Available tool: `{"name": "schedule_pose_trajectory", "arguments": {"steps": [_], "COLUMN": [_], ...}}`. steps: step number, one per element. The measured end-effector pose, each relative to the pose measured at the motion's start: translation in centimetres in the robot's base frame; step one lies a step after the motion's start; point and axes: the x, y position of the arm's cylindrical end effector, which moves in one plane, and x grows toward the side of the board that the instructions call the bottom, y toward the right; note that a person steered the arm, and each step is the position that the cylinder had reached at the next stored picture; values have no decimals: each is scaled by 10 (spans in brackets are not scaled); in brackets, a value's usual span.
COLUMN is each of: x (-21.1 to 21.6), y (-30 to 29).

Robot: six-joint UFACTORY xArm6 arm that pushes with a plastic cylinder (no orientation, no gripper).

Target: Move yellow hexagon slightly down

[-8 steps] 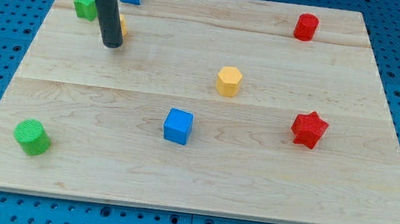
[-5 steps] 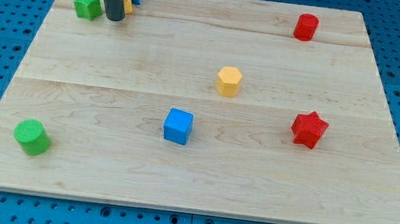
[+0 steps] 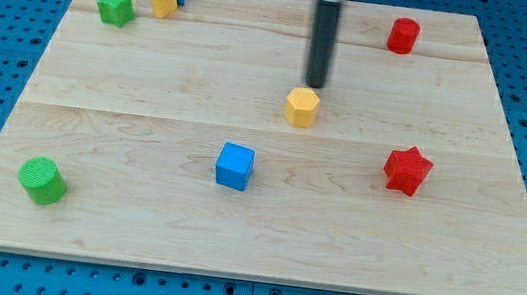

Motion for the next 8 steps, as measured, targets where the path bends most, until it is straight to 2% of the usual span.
{"name": "schedule_pose_trajectory", "arguments": {"steps": [1, 4, 7, 8], "x": [31, 48, 79, 79], "y": [12, -61, -80, -117]}}
